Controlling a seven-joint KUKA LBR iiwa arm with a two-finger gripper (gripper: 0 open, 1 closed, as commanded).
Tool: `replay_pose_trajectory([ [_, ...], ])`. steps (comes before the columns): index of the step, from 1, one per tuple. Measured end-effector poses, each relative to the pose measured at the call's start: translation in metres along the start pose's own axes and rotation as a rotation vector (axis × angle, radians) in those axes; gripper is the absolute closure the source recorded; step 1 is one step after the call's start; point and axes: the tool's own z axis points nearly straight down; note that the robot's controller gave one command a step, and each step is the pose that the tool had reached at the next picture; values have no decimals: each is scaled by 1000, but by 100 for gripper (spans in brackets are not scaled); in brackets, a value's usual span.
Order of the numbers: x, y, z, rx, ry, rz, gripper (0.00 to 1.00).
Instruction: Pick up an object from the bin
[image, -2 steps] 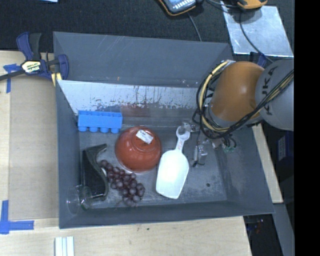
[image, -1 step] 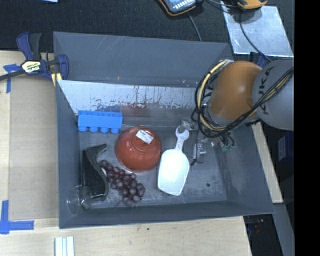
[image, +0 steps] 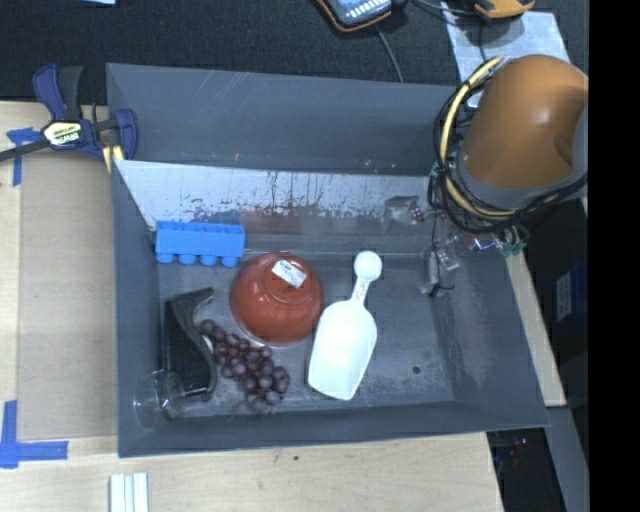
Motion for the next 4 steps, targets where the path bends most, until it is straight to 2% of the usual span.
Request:
replay_pose_trajectory([
  [1, 5, 61, 138, -9, 23, 219, 0],
  [2, -22, 30, 74, 6, -11, 92, 100],
  [3, -22, 30, 74, 6, -11, 92, 100],
  [4, 48, 32, 23, 12, -12, -410, 100],
])
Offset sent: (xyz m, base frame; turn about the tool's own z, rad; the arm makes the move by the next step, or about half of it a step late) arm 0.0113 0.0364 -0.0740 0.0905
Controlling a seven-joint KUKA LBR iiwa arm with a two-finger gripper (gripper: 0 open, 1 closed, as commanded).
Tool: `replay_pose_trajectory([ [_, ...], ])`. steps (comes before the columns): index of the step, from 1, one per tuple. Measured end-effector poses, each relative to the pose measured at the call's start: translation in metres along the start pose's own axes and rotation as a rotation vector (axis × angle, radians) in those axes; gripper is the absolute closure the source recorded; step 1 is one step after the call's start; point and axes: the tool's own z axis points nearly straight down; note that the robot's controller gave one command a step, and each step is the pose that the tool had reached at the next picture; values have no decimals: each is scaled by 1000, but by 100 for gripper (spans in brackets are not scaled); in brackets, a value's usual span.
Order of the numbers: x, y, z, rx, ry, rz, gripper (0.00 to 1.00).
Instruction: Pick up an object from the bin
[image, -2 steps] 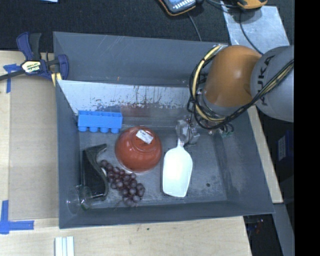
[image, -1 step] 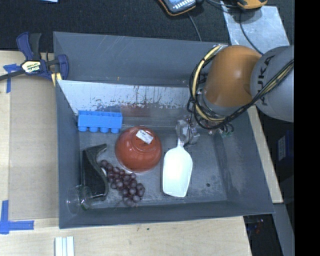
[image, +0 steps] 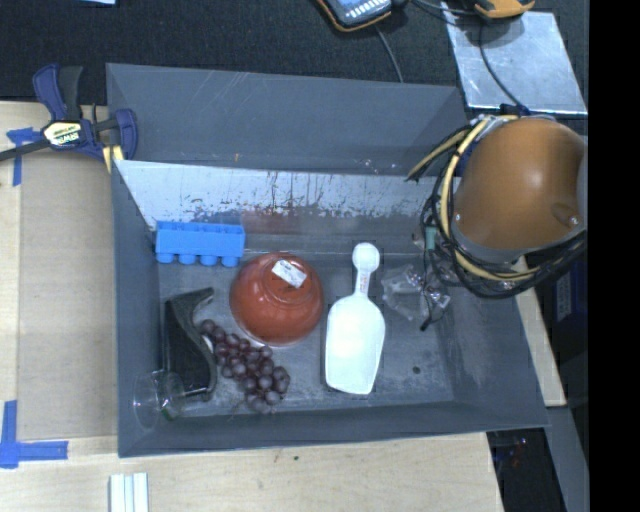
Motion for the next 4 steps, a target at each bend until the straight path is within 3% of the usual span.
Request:
replay_pose_trajectory([
  [1, -21, 6, 26, 7, -5, 118, 100],
  [2, -35, 13, 45, -9, 1, 294, 100],
  [3, -59, 27, 54, -3, -5, 101, 100],
  [4, -77, -2, 65, 1, -7, 202, 100],
])
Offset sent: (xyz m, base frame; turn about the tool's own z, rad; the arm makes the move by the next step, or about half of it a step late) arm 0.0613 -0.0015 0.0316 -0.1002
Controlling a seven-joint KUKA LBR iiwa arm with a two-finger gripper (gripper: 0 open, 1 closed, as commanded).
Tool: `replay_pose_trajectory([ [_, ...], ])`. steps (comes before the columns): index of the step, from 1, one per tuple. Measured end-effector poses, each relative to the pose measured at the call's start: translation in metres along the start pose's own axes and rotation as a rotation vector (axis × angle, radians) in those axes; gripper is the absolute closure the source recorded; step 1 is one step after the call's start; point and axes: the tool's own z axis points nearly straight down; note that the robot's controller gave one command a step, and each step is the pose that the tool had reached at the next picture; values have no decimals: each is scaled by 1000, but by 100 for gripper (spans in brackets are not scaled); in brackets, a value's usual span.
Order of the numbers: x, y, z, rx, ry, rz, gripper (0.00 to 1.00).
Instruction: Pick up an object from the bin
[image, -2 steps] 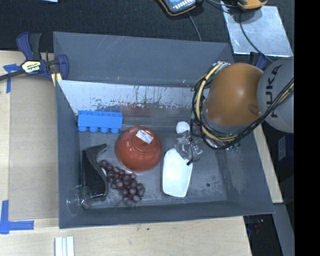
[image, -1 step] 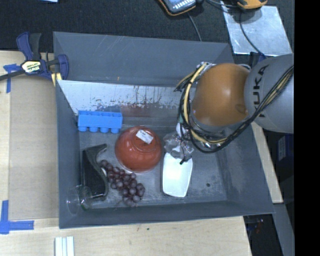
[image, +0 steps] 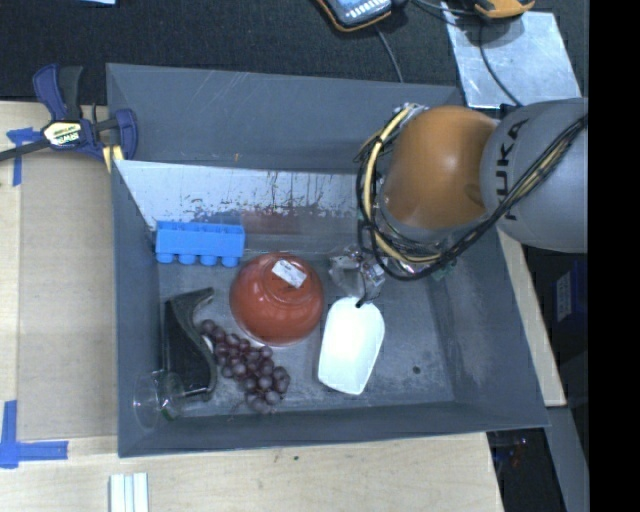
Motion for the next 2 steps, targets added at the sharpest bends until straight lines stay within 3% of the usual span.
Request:
replay_pose_trajectory([
  [1, 10, 17, 46, -4, -1, 70, 100],
  [2, -37, 50, 39, 16, -13, 13, 100],
])
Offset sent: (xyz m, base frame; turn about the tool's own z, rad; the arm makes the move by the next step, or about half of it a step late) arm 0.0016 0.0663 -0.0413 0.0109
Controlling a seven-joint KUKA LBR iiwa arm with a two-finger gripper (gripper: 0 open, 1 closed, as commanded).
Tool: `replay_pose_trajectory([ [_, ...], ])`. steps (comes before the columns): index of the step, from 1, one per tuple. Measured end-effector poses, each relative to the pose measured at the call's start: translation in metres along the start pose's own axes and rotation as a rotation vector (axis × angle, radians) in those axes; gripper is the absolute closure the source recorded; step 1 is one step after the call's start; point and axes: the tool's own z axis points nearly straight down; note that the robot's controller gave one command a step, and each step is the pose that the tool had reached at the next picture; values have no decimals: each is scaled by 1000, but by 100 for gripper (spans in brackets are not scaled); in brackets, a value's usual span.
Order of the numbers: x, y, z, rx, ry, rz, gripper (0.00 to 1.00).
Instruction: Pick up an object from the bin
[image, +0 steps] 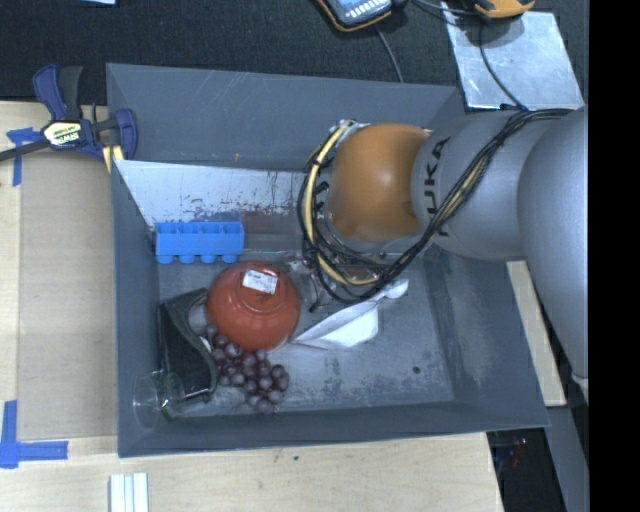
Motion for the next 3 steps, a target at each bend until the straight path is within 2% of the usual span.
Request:
replay_pose_trajectory([
  [1, -14, 19, 3, 6, -2, -130, 100],
  [2, -10, 5, 9, 1, -3, 13, 0],
  [3, -11, 5, 8, 1, -5, 14, 100],
])
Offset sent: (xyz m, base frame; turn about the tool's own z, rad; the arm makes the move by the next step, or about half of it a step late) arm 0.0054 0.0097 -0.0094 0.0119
